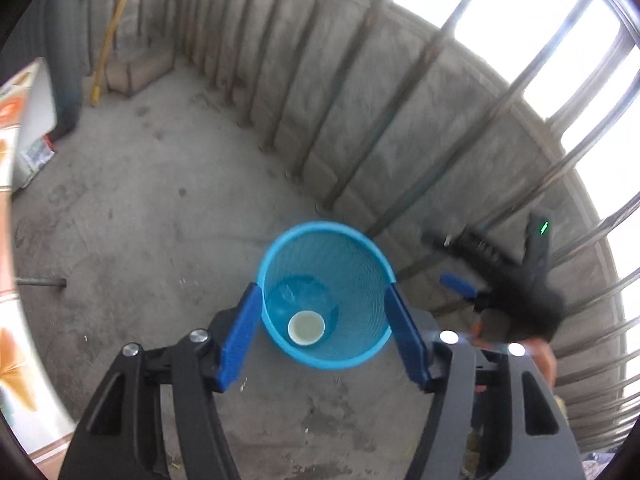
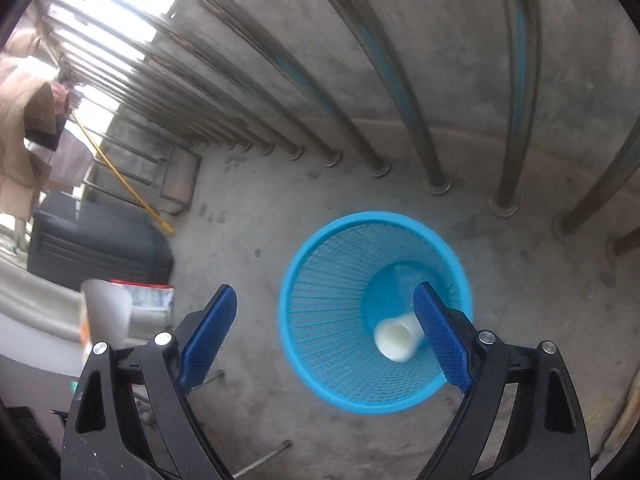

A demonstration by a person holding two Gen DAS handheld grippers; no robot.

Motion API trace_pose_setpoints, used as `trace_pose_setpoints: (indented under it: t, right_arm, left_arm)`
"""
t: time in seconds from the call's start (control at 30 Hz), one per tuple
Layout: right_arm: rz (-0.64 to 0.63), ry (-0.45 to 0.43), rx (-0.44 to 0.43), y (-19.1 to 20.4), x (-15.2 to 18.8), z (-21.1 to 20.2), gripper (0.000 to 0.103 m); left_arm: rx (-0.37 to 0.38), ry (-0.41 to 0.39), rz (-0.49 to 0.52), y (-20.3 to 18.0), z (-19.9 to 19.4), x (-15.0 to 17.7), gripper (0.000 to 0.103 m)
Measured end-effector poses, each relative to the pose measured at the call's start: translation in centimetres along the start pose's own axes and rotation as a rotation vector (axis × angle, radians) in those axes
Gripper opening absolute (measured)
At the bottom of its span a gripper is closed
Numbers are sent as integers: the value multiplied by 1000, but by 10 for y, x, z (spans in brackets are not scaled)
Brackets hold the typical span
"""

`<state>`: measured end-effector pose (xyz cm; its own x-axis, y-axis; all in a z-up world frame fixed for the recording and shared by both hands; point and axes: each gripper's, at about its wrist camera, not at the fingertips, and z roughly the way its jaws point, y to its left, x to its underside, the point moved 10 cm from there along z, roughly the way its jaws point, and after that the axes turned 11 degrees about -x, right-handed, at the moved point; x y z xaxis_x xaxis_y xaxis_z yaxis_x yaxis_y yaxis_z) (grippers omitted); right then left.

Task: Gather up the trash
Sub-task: 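Carry both cups to the blue wastebasket and open both tools to drop them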

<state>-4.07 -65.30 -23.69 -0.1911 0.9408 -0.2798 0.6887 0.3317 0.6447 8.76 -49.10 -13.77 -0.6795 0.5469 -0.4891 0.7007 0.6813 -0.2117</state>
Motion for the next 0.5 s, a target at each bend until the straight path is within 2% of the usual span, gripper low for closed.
trace_pose_setpoints:
  t: [0.1,0.13,0.2,0.23,0.27,0.3,0.4,0.47,0.5]
  right_arm:
    - [-77,-13,26,17,1,-9,86]
    - [-126,-26,40,29,1,-14,86]
    - [-221,-53,55,51,1,-21,87]
    - [-270,-67,68,65,2,-25,91]
    - [-316,-82,79,79,4,-29,94]
    - [-374,-99,84,96,8,-33,95]
    - [-522,-137,97,140,21,-35,95]
    - [-622,-160,126,173,37,-36,95]
    - [-669,-165,130,190,46,-35,95]
  left_arm:
    - [13,-72,-35,21,-36,-8,66]
    - [3,-86,-34,27,-44,-8,67]
    - [-63,-127,-37,44,-67,-8,68]
    - [-61,-147,-36,48,-75,-6,69]
    - [-56,-169,-38,54,-89,-4,76]
    - [-54,-174,-38,59,-101,0,82]
    - [-34,-135,-57,81,-129,18,83]
    - [-54,-150,-87,102,-150,28,84]
    - [-68,-169,-99,112,-161,32,90]
